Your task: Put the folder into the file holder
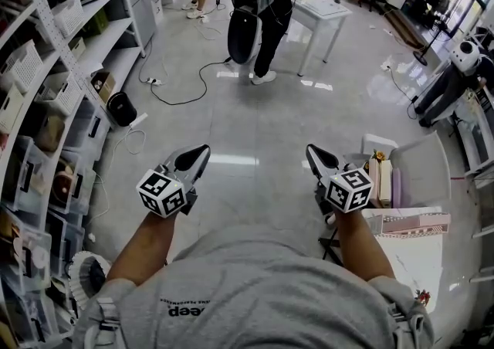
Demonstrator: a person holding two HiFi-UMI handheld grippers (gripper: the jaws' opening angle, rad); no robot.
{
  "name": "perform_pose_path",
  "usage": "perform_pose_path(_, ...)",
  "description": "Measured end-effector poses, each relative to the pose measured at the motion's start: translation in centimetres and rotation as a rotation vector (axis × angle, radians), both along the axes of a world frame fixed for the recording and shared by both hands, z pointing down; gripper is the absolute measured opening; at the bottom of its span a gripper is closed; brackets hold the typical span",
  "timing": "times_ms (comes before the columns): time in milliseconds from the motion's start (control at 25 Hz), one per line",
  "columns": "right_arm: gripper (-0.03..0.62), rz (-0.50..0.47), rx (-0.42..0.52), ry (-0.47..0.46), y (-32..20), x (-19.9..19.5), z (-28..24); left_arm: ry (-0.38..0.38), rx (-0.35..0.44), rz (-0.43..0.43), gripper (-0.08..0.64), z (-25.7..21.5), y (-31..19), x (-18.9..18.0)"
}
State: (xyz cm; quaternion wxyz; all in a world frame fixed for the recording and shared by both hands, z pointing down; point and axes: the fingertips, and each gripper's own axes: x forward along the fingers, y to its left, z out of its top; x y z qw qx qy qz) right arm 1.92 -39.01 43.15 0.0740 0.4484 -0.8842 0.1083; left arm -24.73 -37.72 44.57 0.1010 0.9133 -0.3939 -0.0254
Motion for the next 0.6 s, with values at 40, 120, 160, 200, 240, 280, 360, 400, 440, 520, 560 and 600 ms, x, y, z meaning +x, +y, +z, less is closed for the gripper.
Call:
perform_pose_path(40, 0.003, -0.001, 0.0, 0.0, 0.05, 0.04, 0.02, 0.0, -0.001, 0.0, 0.058, 0.02, 0.01, 0.05)
perform_pose_path(120, 0.003, -0.002, 0.001, 0.001, 0.18, 0.15, 0.1, -0.002, -0.001, 0.002, 0.058, 0.08, 0.08, 0.16)
perform_pose_path(160, 0.003, -0.002, 0.001, 0.001, 0.25, 0.19, 0.16, -0.003, -0.001, 0.004, 0.058, 0.11, 0.12, 0.19)
perform_pose_path(200, 0.003, -0.002, 0.001, 0.001, 0.3, 0.22, 0.2, -0.004, -0.001, 0.005, 0.058, 0.14, 0.14, 0.2)
perform_pose_path(240, 0.003, -0.001, 0.001, 0.002, 0.33, 0.23, 0.24, -0.005, -0.001, 0.006, 0.058, 0.15, 0.14, 0.17)
perform_pose_path(280, 0.003, 0.0, 0.0, 0.003, 0.35, 0.23, 0.25, -0.005, -0.001, 0.007, 0.058, 0.14, 0.13, 0.11)
perform_pose_path(360, 0.003, 0.001, -0.001, 0.004, 0.37, 0.21, 0.23, -0.005, -0.002, 0.007, 0.058, 0.08, 0.1, 0.03)
perform_pose_path(400, 0.003, 0.002, -0.002, 0.005, 0.38, 0.24, 0.22, -0.005, -0.002, 0.008, 0.058, 0.04, 0.09, 0.06)
perform_pose_path(440, 0.003, 0.002, -0.002, 0.006, 0.39, 0.29, 0.22, -0.005, -0.003, 0.01, 0.058, 0.01, 0.08, 0.13)
perform_pose_path(520, 0.003, 0.003, -0.003, 0.006, 0.4, 0.45, 0.24, -0.006, -0.003, 0.014, 0.058, -0.01, 0.08, 0.36)
perform_pose_path(560, 0.003, 0.003, -0.004, 0.006, 0.41, 0.54, 0.25, -0.006, -0.003, 0.015, 0.058, -0.01, 0.09, 0.48)
perform_pose_path(600, 0.003, 0.003, -0.004, 0.007, 0.41, 0.63, 0.26, -0.006, -0.003, 0.017, 0.058, -0.01, 0.1, 0.61)
